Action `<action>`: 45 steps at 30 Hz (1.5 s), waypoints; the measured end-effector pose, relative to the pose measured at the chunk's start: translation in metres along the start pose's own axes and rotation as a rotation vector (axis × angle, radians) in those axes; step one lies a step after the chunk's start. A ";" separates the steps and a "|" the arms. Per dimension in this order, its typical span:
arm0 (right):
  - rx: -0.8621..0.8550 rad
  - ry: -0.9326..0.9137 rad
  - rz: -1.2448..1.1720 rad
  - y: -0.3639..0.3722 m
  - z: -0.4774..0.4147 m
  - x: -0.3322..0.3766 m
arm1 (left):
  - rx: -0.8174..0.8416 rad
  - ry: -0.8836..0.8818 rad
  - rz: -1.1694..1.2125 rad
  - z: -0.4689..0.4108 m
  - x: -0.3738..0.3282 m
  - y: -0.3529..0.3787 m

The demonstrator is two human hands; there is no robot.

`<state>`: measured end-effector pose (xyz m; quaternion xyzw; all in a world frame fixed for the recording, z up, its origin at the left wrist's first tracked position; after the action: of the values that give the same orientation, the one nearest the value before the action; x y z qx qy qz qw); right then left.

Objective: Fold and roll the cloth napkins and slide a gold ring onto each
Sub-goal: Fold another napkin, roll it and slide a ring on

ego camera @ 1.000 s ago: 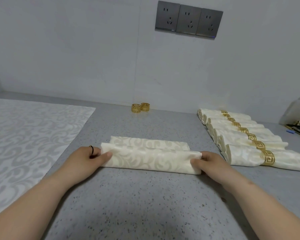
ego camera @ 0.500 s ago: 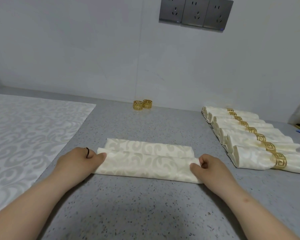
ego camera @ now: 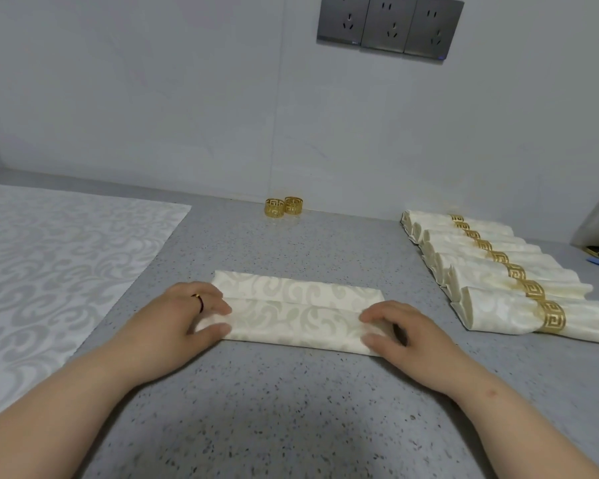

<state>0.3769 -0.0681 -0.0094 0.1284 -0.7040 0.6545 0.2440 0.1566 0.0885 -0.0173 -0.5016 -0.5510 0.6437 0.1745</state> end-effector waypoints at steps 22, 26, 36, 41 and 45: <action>-0.087 0.199 -0.488 -0.016 0.014 -0.016 | -0.162 -0.213 0.395 0.012 0.007 -0.016; -0.171 0.244 -0.504 -0.011 0.009 -0.018 | -0.231 -0.270 0.418 0.010 0.009 -0.014; -0.252 0.357 -0.100 -0.001 -0.001 -0.014 | -0.336 0.012 -0.268 0.008 -0.032 -0.012; -0.214 0.341 0.125 -0.004 -0.002 -0.008 | -0.078 0.256 -0.518 0.001 -0.047 0.026; -0.212 0.268 0.108 -0.009 0.003 -0.009 | -0.074 0.220 -0.495 -0.002 -0.036 0.027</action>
<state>0.3885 -0.0728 -0.0061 -0.0246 -0.7361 0.5999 0.3124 0.1834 0.0525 -0.0247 -0.4247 -0.6575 0.5026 0.3670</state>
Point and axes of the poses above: each hand's wrist, its own z-axis away from the middle knuckle, its own y-axis out of the palm, x = y × z, the point moved 5 cm from there along -z, towards the middle knuckle, and after that the axes turned 11 degrees about x, right-handed, at the moved point
